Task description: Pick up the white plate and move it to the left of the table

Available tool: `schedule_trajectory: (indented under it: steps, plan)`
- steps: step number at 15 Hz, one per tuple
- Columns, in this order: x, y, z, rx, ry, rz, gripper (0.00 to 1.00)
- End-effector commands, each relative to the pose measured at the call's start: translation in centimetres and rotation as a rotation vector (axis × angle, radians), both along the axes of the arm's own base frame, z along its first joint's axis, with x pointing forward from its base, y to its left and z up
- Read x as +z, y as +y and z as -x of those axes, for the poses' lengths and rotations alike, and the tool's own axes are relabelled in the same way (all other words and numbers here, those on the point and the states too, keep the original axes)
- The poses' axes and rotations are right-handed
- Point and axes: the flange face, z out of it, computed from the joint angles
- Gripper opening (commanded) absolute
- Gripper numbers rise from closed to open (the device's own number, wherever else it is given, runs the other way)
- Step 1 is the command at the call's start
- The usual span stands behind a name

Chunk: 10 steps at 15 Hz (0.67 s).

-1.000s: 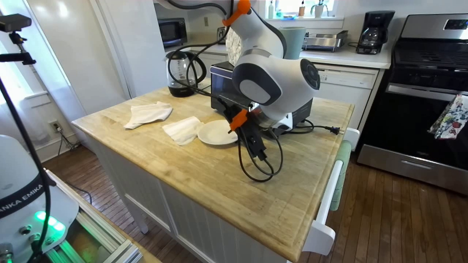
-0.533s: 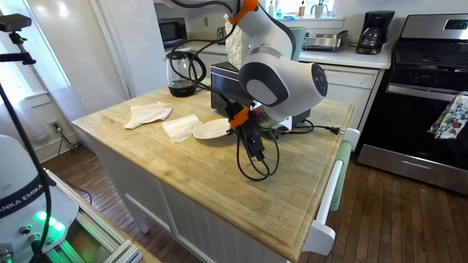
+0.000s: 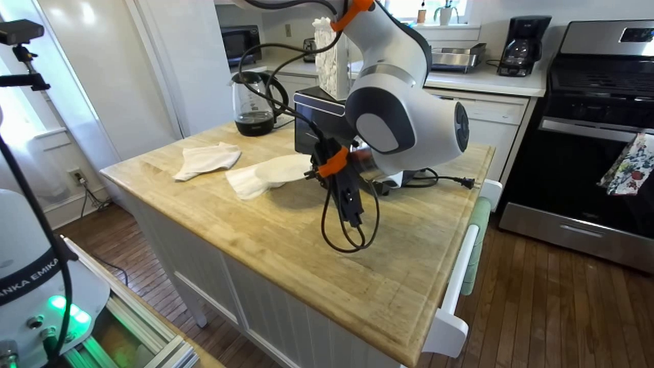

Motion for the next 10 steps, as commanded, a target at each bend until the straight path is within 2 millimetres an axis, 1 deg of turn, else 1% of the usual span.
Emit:
schedule_trajectory:
  steps: [1,5,7,8,10]
  plan:
    - [3.6,-1.1,2.0,-0.002,-0.017,-0.078,0.01]
    - [7.4,-1.9,4.7,-0.01,-0.027,-0.134,0.01]
    - [9.4,-2.4,5.6,-0.019,-0.042,-0.144,0.01]
    - [10.1,-2.4,6.0,-0.013,-0.044,-0.142,0.01]
    - [10.9,-2.2,6.3,-0.006,-0.047,-0.113,0.01]
